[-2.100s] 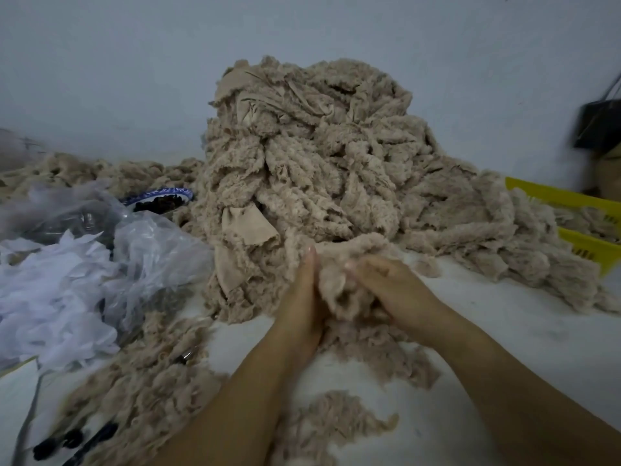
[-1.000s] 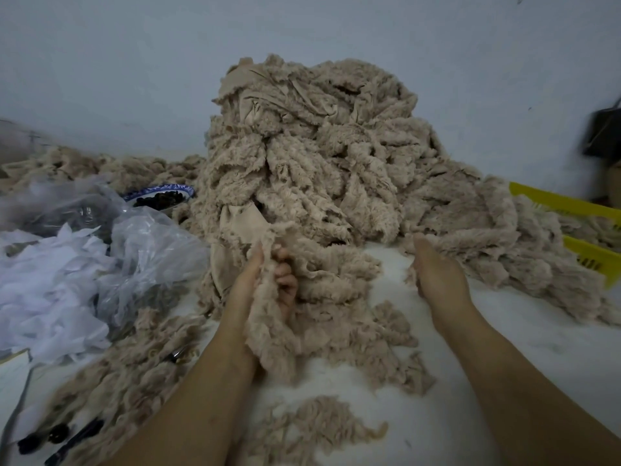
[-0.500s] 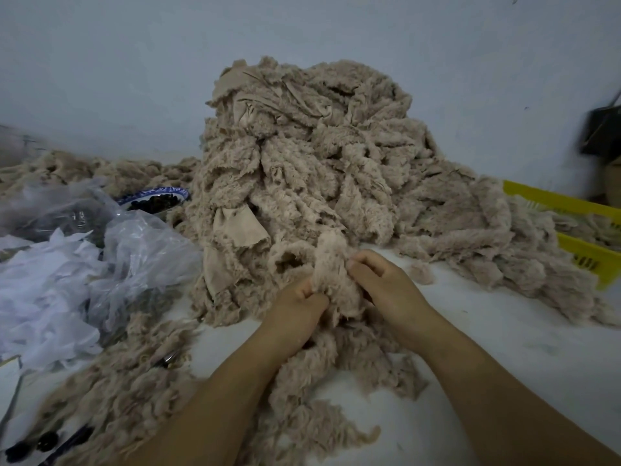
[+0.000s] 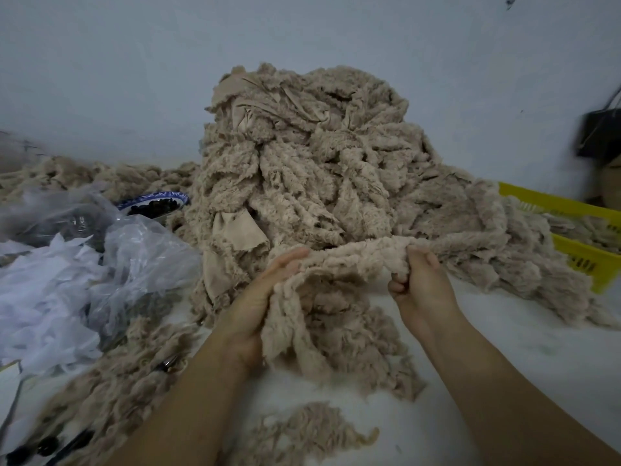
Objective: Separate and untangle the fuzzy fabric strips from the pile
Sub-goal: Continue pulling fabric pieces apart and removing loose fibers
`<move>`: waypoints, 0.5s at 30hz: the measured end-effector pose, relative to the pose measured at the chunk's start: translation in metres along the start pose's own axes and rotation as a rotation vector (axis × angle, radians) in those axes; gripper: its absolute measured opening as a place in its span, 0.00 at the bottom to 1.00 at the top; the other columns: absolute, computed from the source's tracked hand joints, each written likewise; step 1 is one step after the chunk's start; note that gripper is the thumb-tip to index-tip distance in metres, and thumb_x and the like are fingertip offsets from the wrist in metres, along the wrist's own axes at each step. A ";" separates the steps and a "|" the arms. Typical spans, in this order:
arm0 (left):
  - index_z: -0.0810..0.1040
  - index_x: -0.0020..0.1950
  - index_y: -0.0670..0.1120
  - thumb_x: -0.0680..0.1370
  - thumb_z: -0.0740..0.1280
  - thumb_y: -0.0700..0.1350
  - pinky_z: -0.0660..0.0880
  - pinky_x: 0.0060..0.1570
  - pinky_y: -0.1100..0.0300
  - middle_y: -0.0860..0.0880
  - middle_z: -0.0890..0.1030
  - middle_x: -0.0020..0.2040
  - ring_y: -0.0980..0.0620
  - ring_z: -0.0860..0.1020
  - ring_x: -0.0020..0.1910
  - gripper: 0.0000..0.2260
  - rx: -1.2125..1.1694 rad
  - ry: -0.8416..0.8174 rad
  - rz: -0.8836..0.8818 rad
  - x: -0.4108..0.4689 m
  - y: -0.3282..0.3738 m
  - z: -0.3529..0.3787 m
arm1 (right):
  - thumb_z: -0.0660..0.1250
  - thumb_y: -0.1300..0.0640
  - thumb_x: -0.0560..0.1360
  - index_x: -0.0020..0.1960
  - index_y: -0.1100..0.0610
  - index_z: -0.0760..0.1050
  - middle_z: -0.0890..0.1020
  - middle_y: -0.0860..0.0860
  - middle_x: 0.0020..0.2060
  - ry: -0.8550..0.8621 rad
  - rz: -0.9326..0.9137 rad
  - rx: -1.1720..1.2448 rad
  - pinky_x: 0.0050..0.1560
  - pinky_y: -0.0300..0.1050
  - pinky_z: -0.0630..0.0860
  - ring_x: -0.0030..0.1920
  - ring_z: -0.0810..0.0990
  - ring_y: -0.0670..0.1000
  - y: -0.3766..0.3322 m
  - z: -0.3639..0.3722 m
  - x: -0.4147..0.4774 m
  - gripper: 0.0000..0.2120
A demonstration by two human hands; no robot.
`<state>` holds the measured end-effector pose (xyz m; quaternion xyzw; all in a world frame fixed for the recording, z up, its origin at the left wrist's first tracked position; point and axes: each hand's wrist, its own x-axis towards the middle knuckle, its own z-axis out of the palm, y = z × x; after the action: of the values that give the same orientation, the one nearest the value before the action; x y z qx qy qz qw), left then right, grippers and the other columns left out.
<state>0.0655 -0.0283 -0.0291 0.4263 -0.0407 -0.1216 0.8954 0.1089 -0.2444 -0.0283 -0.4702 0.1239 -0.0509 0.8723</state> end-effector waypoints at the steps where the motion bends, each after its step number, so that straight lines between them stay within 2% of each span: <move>1: 0.86 0.55 0.47 0.66 0.79 0.42 0.81 0.39 0.59 0.45 0.85 0.48 0.51 0.85 0.41 0.17 -0.073 0.001 0.004 0.000 0.001 0.000 | 0.58 0.57 0.84 0.44 0.54 0.70 0.69 0.49 0.29 0.009 0.005 -0.006 0.22 0.37 0.65 0.21 0.65 0.44 0.002 0.000 0.001 0.10; 4: 0.85 0.57 0.45 0.57 0.84 0.37 0.80 0.35 0.61 0.47 0.82 0.43 0.54 0.80 0.36 0.29 -0.283 -0.008 0.058 0.000 0.005 -0.005 | 0.58 0.56 0.84 0.45 0.52 0.70 0.69 0.49 0.31 0.081 0.013 -0.029 0.23 0.37 0.66 0.22 0.66 0.44 -0.001 -0.001 0.002 0.09; 5: 0.85 0.57 0.43 0.56 0.84 0.36 0.79 0.34 0.62 0.46 0.81 0.42 0.54 0.79 0.35 0.29 -0.369 -0.005 0.080 0.001 0.007 -0.008 | 0.58 0.56 0.84 0.46 0.51 0.70 0.69 0.49 0.33 0.110 0.014 -0.030 0.24 0.37 0.67 0.23 0.66 0.44 -0.002 -0.002 0.003 0.09; 7: 0.84 0.57 0.38 0.60 0.82 0.35 0.79 0.33 0.62 0.44 0.81 0.41 0.53 0.79 0.35 0.25 -0.506 -0.003 0.114 0.002 0.007 -0.009 | 0.58 0.56 0.84 0.46 0.51 0.69 0.69 0.50 0.35 0.145 0.011 -0.042 0.25 0.38 0.68 0.26 0.67 0.45 -0.006 -0.005 0.004 0.08; 10: 0.80 0.63 0.36 0.68 0.77 0.34 0.80 0.44 0.62 0.41 0.83 0.50 0.50 0.82 0.43 0.24 -0.408 -0.009 0.113 0.003 0.004 -0.003 | 0.58 0.55 0.84 0.49 0.51 0.72 0.74 0.52 0.38 0.059 -0.093 -0.210 0.29 0.39 0.72 0.28 0.73 0.47 -0.008 -0.001 -0.003 0.06; 12: 0.76 0.69 0.39 0.76 0.66 0.35 0.80 0.50 0.60 0.41 0.81 0.61 0.49 0.83 0.55 0.20 -0.304 -0.060 0.109 0.003 0.001 0.003 | 0.59 0.55 0.83 0.51 0.52 0.74 0.80 0.52 0.40 -0.079 -0.211 -0.382 0.31 0.38 0.76 0.31 0.80 0.46 -0.003 0.010 -0.011 0.05; 14: 0.79 0.66 0.43 0.78 0.64 0.36 0.79 0.54 0.58 0.43 0.79 0.67 0.48 0.80 0.63 0.18 -0.198 -0.069 0.115 0.003 -0.002 0.008 | 0.61 0.49 0.82 0.56 0.46 0.74 0.81 0.45 0.50 -0.204 -0.308 -0.620 0.39 0.36 0.76 0.43 0.83 0.45 0.007 0.018 -0.018 0.05; 15: 0.81 0.65 0.46 0.77 0.64 0.37 0.79 0.55 0.58 0.45 0.79 0.67 0.49 0.79 0.64 0.17 -0.121 -0.060 0.124 0.002 -0.004 0.011 | 0.60 0.43 0.81 0.60 0.42 0.72 0.78 0.41 0.56 -0.255 -0.340 -0.740 0.43 0.34 0.73 0.49 0.81 0.43 0.013 0.019 -0.021 0.10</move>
<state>0.0647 -0.0392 -0.0252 0.3644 -0.0862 -0.0809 0.9237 0.0930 -0.2178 -0.0256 -0.7677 -0.0545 -0.0874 0.6325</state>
